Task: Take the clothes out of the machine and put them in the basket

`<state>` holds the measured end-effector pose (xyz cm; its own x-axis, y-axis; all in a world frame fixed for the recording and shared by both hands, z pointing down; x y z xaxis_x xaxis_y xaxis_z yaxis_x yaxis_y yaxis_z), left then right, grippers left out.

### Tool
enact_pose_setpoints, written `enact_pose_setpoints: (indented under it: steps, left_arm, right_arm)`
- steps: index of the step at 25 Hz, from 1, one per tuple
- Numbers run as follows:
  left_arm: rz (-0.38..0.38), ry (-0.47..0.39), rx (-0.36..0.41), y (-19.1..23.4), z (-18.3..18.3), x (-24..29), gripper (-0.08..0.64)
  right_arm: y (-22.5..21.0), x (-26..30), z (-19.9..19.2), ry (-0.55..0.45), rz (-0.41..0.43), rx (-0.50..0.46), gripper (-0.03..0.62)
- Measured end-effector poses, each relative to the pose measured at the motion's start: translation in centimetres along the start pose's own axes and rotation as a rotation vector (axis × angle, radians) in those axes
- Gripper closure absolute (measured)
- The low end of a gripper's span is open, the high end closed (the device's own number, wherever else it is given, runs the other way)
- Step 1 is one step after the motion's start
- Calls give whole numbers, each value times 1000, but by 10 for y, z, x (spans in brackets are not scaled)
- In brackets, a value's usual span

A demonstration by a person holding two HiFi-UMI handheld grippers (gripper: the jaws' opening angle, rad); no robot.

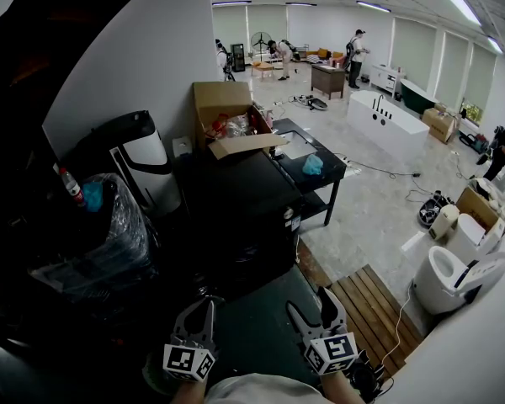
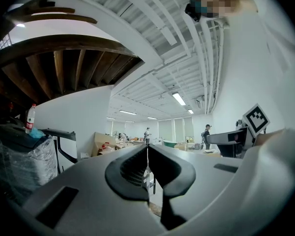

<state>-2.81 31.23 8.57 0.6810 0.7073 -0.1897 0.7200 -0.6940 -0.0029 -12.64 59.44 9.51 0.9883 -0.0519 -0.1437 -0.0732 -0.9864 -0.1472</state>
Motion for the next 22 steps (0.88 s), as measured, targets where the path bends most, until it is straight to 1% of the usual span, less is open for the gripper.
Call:
enact_pose_setpoints:
  steps: [16,22]
  left_arm:
    - [14,24,-9,-16,0,5,538]
    - [4,24,-18,-18,-1,9,538]
  right_arm:
    - [-12,-7,0,22,21,13,255]
    - [-12,-6,-1,40,32,17,256]
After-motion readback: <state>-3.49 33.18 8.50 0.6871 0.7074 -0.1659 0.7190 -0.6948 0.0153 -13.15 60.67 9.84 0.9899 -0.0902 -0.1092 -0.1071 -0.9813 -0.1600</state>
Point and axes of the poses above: the fingertips, and each gripper's own axes: x forward along the fingers, y to its left, z out of its top, the point moved 9 cm from there along -x, backward along the fingers, and after that the axes turned 8 degrees about -y, right-handed, at the moved point
